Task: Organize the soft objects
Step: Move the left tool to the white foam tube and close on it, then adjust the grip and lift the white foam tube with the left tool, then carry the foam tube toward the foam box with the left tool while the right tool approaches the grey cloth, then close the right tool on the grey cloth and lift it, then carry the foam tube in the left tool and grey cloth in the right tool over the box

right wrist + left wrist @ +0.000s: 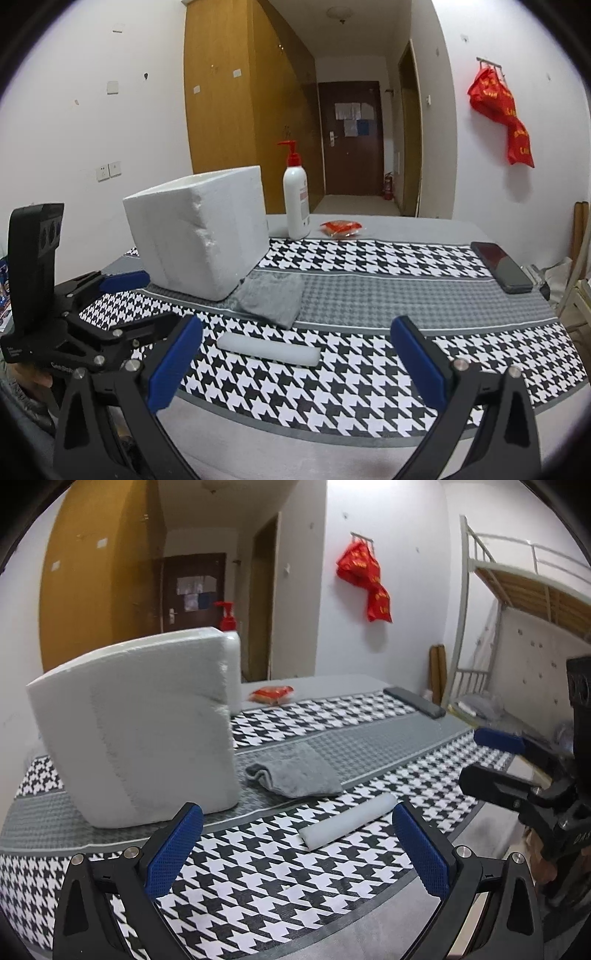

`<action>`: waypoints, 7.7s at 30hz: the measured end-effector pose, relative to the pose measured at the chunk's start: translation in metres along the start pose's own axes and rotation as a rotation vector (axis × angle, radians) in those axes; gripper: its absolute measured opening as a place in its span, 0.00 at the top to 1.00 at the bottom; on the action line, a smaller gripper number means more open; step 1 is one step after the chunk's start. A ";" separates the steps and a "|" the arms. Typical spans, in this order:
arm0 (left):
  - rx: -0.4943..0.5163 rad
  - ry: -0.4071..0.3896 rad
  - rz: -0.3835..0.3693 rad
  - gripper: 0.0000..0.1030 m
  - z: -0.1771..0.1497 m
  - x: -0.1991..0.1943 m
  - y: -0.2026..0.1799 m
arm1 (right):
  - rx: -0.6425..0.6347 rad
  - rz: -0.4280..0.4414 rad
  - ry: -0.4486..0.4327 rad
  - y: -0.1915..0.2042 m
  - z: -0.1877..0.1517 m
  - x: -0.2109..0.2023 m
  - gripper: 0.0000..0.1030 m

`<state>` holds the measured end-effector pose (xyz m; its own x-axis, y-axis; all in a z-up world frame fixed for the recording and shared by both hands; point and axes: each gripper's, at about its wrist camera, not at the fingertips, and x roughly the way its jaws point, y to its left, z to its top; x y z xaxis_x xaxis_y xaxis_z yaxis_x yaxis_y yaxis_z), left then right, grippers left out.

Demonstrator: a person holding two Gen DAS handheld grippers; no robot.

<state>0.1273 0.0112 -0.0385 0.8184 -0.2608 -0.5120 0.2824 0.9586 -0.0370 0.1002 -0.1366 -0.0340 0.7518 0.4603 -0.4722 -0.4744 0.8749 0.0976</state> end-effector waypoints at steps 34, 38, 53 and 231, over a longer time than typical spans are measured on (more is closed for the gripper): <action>0.196 0.347 -0.209 0.52 0.006 0.091 -0.018 | 0.054 0.090 0.075 -0.036 0.000 0.035 0.00; 0.215 0.356 -0.216 0.64 0.006 0.090 -0.020 | 0.062 0.087 0.076 -0.037 0.000 0.034 0.00; 0.226 0.301 -0.217 0.93 0.002 0.060 -0.015 | 0.052 0.073 0.062 -0.028 0.002 0.024 0.00; -0.144 -0.166 0.382 0.83 0.026 -0.160 0.091 | -0.177 0.250 -0.041 0.124 0.090 0.019 0.93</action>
<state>0.0353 0.1370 0.0620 0.9232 0.1119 -0.3678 -0.1191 0.9929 0.0033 0.0971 -0.0058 0.0482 0.6178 0.6666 -0.4172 -0.7167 0.6956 0.0501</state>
